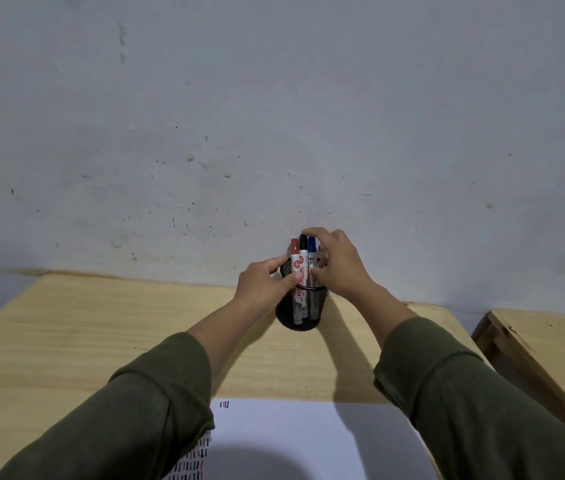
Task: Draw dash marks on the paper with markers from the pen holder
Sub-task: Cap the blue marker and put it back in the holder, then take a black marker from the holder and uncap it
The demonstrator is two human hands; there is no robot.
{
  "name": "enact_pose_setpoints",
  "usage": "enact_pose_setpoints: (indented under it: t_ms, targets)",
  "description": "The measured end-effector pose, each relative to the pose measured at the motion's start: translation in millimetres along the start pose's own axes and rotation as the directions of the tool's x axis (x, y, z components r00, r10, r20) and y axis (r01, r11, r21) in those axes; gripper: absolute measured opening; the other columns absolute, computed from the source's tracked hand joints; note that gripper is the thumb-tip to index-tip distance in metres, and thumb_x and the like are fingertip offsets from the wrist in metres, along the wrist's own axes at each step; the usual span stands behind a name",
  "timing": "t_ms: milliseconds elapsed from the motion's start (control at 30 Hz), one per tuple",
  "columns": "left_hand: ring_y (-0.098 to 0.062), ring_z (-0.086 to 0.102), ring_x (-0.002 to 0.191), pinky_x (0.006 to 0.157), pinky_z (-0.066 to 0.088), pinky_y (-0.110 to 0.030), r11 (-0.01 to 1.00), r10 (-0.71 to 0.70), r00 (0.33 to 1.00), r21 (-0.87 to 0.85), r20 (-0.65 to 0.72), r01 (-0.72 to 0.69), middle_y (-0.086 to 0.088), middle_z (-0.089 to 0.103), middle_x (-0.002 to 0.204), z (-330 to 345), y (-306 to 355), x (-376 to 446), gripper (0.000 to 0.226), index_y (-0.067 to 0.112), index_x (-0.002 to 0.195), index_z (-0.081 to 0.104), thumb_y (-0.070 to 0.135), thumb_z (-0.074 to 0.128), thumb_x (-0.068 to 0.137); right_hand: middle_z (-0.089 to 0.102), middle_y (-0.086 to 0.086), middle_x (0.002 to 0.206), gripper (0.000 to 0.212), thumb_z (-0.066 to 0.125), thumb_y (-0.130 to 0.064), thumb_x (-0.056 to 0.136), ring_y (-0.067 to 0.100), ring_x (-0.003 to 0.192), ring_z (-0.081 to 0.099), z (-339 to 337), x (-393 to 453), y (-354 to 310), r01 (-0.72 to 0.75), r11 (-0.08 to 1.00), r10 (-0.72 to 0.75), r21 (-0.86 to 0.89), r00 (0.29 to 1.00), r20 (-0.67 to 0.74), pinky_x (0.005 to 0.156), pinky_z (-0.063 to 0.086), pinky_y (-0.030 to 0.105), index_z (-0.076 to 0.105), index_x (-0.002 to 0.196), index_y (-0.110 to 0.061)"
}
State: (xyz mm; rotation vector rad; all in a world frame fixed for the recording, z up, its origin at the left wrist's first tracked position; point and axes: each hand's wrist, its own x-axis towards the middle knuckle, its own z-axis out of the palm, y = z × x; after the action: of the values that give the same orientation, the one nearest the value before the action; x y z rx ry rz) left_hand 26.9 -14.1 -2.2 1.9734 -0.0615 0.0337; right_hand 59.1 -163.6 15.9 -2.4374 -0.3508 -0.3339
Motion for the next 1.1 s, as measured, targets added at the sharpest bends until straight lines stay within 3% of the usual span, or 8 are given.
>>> enact_pose_setpoints:
  t_ms: [200,367,500,633,767,900,1000,1100]
  targets:
    - [-0.018,0.045,0.131,0.092,0.032,-0.02,1.0,-0.008,1.0,0.003,-0.003,0.008,-0.004,0.052,0.14,0.2,-1.5,2.2,0.053,0.022,0.132,0.052,0.032,0.067,0.082,0.035,0.003,0.105,0.057,0.062,-0.005,0.081,0.016,0.091,0.044,0.9,3.4,1.5,0.001,0.999,-0.001,-0.04,1.0,-0.011,0.079,0.041,0.025,0.05,0.133,-0.025]
    - [-0.018,0.045,0.131,0.097,0.033,-0.022,1.0,-0.013,1.0,0.003,-0.008,0.013,-0.004,0.053,0.14,0.7,-3.2,4.0,0.055,0.022,0.132,0.052,0.033,0.068,0.081,0.047,0.005,0.099,0.043,0.068,-0.016,0.079,0.005,0.075,0.046,0.9,-5.1,0.7,0.02,0.999,-0.017,0.025,0.995,-0.099,0.063,0.034,0.01,0.057,0.12,-0.025]
    - [-0.018,0.046,0.13,0.099,0.035,-0.024,0.999,-0.037,0.999,-0.032,-0.01,0.036,-0.004,0.052,0.14,2.6,-5.7,3.9,0.058,0.021,0.133,0.052,0.034,0.07,0.079,0.063,0.008,0.093,0.038,0.068,-0.014,0.079,0.019,0.081,0.061,2.7,-12.3,0.5,-0.002,0.991,0.017,0.132,0.994,-0.11,0.064,0.044,0.02,0.05,0.112,-0.023]
    - [-0.019,0.048,0.129,0.099,0.036,-0.026,1.0,-0.029,0.999,0.003,-0.033,0.03,-0.007,0.052,0.14,-0.5,-1.7,2.0,0.059,0.021,0.134,0.051,0.035,0.069,0.08,0.061,0.004,0.084,0.048,0.067,-0.007,0.079,0.017,0.079,0.062,-2.1,-13.7,-5.4,-0.051,0.954,0.102,0.296,0.982,-0.157,0.061,0.045,0.014,0.043,0.118,-0.023]
    - [-0.017,0.05,0.126,0.099,0.037,-0.027,1.0,0.017,0.995,-0.013,-0.102,-0.018,-0.004,0.055,0.136,-10.8,12.5,-1.7,0.049,0.021,0.129,0.055,0.037,0.063,0.084,0.058,-0.001,0.084,0.054,0.069,-0.006,0.079,0.015,0.077,0.065,-24.2,-10.1,-20.4,-0.018,0.89,0.167,0.455,0.943,-0.289,0.071,0.051,0.019,0.039,0.118,-0.028]
    - [-0.01,0.055,0.117,0.099,0.038,-0.024,0.984,0.117,0.974,-0.11,-0.196,-0.141,0.004,0.063,0.125,-24.0,38.7,-8.6,0.035,0.021,0.121,0.061,0.033,0.058,0.088,0.065,0.008,0.088,0.054,0.069,-0.007,0.08,0.017,0.078,0.07,-52.1,-13.4,-43.2,0.072,0.754,0.22,0.652,0.909,-0.355,0.084,0.055,0.03,0.038,0.117,-0.03]
    - [-0.009,0.056,0.115,0.103,0.04,-0.027,0.956,0.154,0.968,-0.218,-0.201,-0.197,0.005,0.065,0.121,-34.2,62.3,-20.8,0.031,0.023,0.12,0.061,0.032,0.055,0.091,0.071,0.012,0.093,0.049,0.067,-0.01,0.083,0.017,0.082,0.072,-64.1,-28.7,-62.2,0.077,0.681,0.177,0.728,0.948,-0.266,0.078,0.056,0.025,0.039,0.12,-0.026]
    - [-0.007,0.055,0.114,0.101,0.043,-0.029,0.924,0.162,0.981,-0.334,-0.103,-0.188,0.005,0.065,0.119,-39.7,80.3,-42.1,0.031,0.023,0.123,0.059,0.029,0.052,0.093,0.073,0.009,0.093,0.048,0.069,-0.01,0.082,0.015,0.079,0.071,-63.5,-54.0,-78.2,0.013,0.644,0.105,0.765,0.989,-0.104,0.07,0.053,0.021,0.041,0.121,-0.021]
